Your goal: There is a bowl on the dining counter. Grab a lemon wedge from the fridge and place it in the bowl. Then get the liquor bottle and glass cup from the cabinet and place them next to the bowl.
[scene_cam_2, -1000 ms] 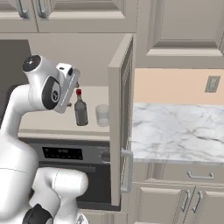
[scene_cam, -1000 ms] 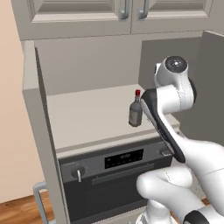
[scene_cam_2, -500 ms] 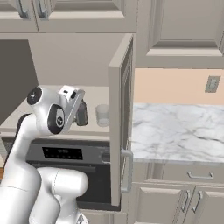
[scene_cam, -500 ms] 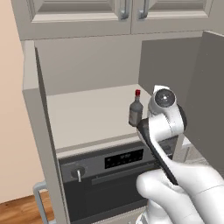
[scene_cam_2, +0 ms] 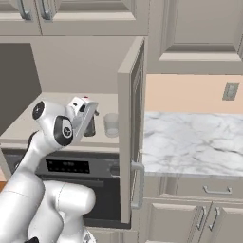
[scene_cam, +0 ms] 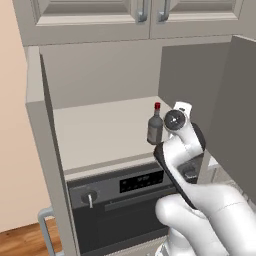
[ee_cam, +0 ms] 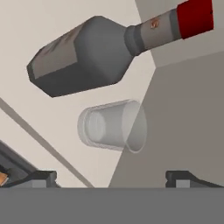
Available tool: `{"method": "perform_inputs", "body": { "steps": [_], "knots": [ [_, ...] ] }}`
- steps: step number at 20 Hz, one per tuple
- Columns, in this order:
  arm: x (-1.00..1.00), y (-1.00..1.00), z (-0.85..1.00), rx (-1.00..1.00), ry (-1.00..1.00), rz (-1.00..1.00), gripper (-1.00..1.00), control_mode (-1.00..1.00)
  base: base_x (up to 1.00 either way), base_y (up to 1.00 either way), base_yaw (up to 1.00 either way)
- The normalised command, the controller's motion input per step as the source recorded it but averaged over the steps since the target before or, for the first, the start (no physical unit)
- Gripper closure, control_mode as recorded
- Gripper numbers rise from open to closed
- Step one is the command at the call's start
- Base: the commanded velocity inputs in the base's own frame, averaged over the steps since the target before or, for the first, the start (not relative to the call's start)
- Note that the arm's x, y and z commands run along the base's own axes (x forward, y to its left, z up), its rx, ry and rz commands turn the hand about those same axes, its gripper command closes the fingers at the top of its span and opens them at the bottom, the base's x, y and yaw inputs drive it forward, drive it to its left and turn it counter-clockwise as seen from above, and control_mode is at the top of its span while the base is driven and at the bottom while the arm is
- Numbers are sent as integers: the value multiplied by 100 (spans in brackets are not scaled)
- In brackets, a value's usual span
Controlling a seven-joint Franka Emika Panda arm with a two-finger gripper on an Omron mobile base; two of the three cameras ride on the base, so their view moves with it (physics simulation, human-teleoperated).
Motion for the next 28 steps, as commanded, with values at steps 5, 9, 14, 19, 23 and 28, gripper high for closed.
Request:
{"method": "perform_inputs", "body": {
  "steps": [5, 9, 14, 19, 23, 28],
  "knots": [
    [20, -27, 0, 0, 17, -12, -100, -100, 0, 0, 0],
    [24, -37, 0, 0, 17, -2, -100, -100, 0, 0, 0],
    [6, -15, -14, 0, 9, 3, -100, -100, 0, 0, 0],
    [0, 0, -23, 0, 2, 16, -100, -100, 0, 0, 0],
    [9, -5, -9, 0, 0, 17, -100, -100, 0, 0, 0],
    [22, 0, -21, 0, 2, 16, -100, -100, 0, 0, 0]
  ]
}}
